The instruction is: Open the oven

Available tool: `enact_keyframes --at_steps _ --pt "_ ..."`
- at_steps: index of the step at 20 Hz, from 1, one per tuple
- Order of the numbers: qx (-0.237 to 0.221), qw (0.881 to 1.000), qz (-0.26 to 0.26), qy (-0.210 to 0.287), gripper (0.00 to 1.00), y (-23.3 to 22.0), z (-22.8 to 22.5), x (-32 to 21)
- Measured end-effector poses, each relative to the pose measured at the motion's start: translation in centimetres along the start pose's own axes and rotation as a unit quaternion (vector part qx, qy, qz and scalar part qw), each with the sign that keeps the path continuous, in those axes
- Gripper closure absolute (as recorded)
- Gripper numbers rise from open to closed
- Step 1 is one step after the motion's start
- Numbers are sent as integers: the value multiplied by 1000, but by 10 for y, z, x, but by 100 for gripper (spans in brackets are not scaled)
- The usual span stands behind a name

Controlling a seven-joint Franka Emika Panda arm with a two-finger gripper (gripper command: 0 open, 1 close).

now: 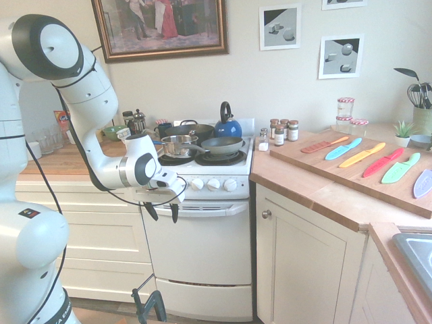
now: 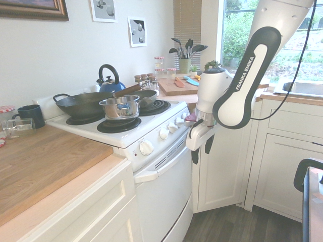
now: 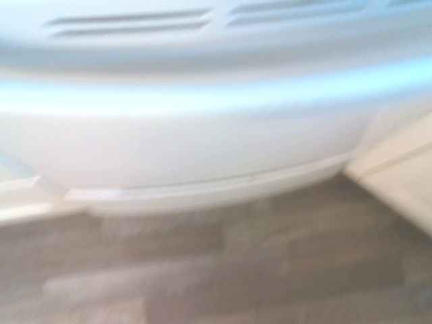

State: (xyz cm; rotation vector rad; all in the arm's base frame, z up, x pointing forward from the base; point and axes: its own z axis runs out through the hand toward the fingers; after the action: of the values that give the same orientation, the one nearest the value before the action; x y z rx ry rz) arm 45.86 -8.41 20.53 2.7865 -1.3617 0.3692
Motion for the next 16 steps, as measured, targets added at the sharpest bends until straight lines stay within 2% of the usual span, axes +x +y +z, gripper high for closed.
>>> enact_keyframes --at_steps 5,16 --pt "32 999 -20 14 0 -37 2 16" --pt "48 998 -35 16 0 -82 42 60"
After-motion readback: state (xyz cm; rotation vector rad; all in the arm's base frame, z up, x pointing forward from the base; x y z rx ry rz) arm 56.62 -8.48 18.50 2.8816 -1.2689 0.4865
